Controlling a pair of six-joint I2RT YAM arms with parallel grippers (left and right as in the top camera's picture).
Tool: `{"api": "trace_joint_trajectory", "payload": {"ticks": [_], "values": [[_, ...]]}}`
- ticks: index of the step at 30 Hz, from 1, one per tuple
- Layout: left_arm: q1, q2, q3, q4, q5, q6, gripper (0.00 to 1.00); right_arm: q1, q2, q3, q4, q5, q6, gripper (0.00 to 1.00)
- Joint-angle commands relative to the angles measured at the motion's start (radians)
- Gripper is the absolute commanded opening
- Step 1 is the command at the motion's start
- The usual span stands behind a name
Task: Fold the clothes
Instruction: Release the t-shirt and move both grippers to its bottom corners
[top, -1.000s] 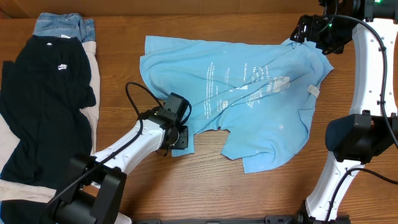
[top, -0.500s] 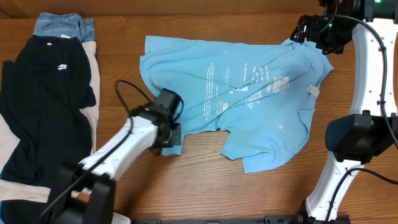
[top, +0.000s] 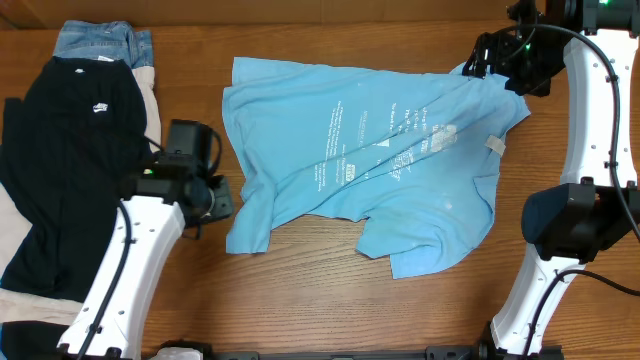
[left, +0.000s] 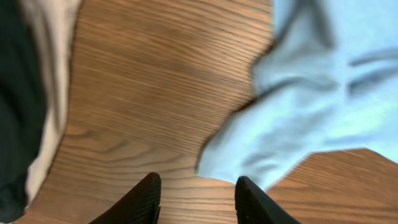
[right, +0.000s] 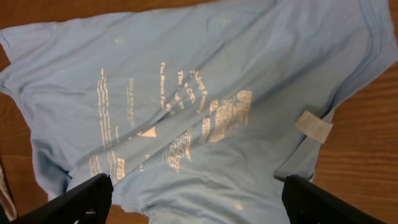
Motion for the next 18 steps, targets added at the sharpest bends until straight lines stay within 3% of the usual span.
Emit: {"api": "trace_joint_trajectory", "payload": {"ticks": [1, 6, 11, 18], "values": [[0.052, 0.003, 0.006, -0.006, 0.0, 0.05, 0.38, 0.003, 0.015, -0.005, -0.022, 0.006, 0.023, 0.91], [0.082, 0.003, 0.027, -0.019, 0.109, 0.148, 0.35, 0.004, -0.061, -0.006, -0.074, 0.073, 0.091, 0.92], [0.082, -0.025, 0.063, -0.067, 0.131, 0.147, 0.36, 0.005, -0.224, -0.026, -0.074, 0.074, 0.143, 0.92], [0.082, -0.163, 0.097, -0.13, 0.228, 0.154, 0.42, 0.005, -0.57, -0.277, -0.073, 0.137, 0.217, 0.95]]}}
